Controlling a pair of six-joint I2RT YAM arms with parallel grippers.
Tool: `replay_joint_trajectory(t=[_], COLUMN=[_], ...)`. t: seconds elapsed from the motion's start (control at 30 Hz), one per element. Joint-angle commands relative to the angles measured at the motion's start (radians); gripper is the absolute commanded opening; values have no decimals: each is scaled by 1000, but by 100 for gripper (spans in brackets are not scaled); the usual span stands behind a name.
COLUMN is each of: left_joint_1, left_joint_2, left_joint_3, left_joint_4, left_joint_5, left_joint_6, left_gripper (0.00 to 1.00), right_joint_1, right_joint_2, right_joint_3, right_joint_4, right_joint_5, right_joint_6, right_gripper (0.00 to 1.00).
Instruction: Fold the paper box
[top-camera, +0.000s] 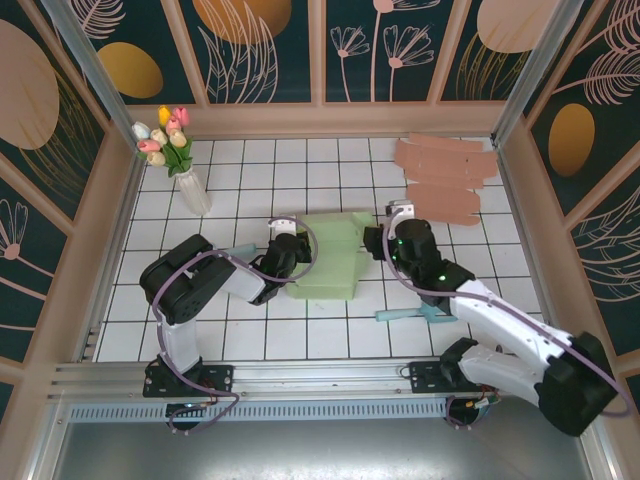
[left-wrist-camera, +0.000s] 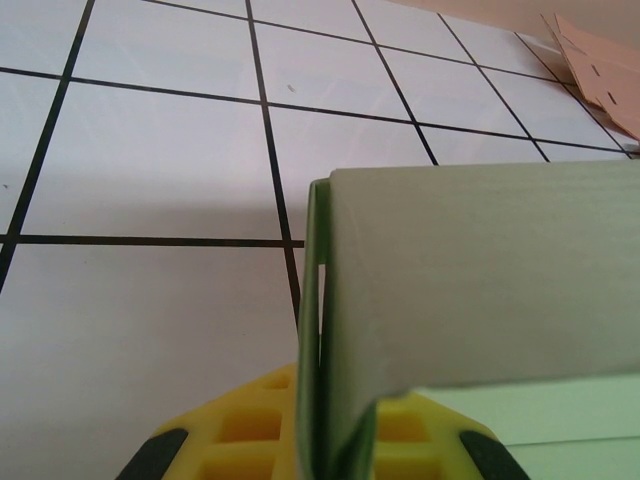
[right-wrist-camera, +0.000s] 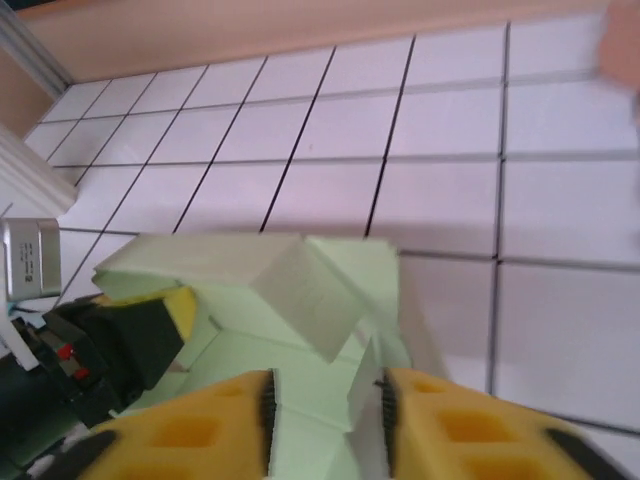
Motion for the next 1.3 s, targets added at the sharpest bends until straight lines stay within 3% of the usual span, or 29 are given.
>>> replay_joint_trajectory(t=[0.0, 0.07, 0.17, 0.3, 0.43, 0.53, 0.67, 0.93, 1.27], left_joint_1=[-1, -2, -1, -1, -1, -1, -1, -2, -1], left_joint_2=[4, -4, -25, -60, -107, -141, -169, -200, -190], left_joint_3=[-15, -34, -55, -100, -169, -196, -213, -206, -185], left_joint_4=[26, 66, 103, 147, 204, 211, 232, 237, 211], left_joint_5=[5, 0, 5, 17, 18, 2, 28, 41, 61], left_joint_6=[64, 96, 137, 162, 169, 182, 199, 184, 181], left_gripper=[0, 0, 0, 0, 0, 0, 0, 0, 0], right_joint_1=[-6, -10, -21, -110, -305, -374, -390, -382, -363], right_joint_2=[-90, -121, -122, -97, -90, -58, 36, 134, 211], right_joint_3=[44, 39, 39, 52, 76, 79, 94, 60, 42], right_joint_4=[-80, -47, -14, -31, -192, -277, -325, -114, -31], right_joint_5=[77, 34, -44, -200, -518, -558, -569, -756, -839], right_joint_6=[-153, -258, -493, -762, -992, -1123, -1189, -1145, -1118], right_gripper=[59, 75, 83, 85, 84, 83, 83, 76, 71])
